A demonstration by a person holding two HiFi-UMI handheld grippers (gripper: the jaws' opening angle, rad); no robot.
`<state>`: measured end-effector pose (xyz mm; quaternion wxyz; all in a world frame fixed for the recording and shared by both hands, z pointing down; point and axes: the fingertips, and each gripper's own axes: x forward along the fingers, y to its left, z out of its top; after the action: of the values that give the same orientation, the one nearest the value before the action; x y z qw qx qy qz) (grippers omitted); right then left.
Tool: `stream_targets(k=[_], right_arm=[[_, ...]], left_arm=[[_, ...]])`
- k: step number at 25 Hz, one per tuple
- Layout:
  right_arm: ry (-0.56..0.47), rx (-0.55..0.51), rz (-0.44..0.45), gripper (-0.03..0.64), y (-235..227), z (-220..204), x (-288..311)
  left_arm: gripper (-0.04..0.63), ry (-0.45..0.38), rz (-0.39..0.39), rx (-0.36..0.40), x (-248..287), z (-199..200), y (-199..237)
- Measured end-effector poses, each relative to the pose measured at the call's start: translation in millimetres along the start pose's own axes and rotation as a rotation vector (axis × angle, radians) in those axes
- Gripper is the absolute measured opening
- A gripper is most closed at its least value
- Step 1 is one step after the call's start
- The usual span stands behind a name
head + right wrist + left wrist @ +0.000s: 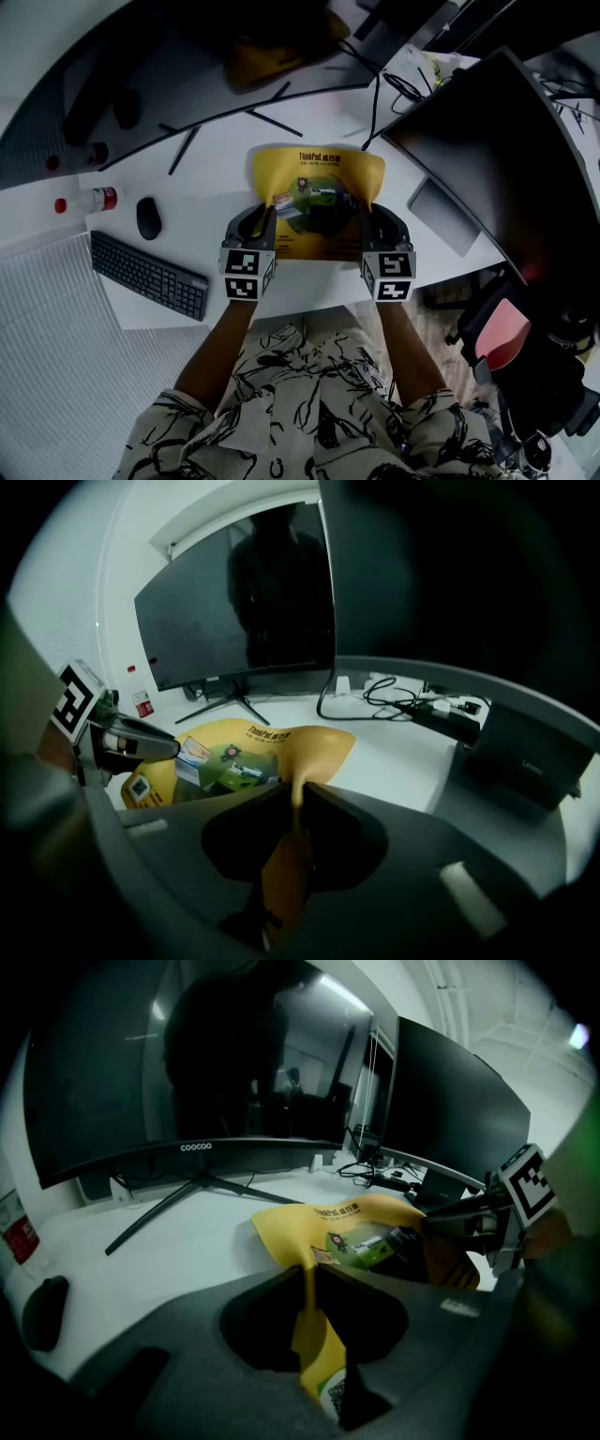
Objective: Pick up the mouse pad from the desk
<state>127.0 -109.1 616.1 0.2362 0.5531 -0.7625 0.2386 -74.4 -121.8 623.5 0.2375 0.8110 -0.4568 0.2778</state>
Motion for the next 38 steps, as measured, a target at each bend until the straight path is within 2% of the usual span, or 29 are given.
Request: stream_targets(k=[12,17,26,35,38], right_arm=[[-0.154,-0.006,0.000,0.063,4,67,-25],[-0.224,-0.028,0.011,0.064,6,98,-50],[-0.388,-0.060,-0.004,0.063,18,163,-99],[-0.541,-0.094,-0.019,0.063,27,216,-152],[-0.594,-0.103,-0.014,0.063,30,247,-181]], left_arm=[[0.066,-0.164,0.018,0.035,-37,68,3],[0.067,-0.239,0.029,0.050,-66,99,-2],[0.067,-0.416,0.043,0.121,-123,162,-7],[0.066,-0.577,0.031,0.170,-178,215,-16],[0.066,-0.620,0.039,0.193,-207,247,-23]])
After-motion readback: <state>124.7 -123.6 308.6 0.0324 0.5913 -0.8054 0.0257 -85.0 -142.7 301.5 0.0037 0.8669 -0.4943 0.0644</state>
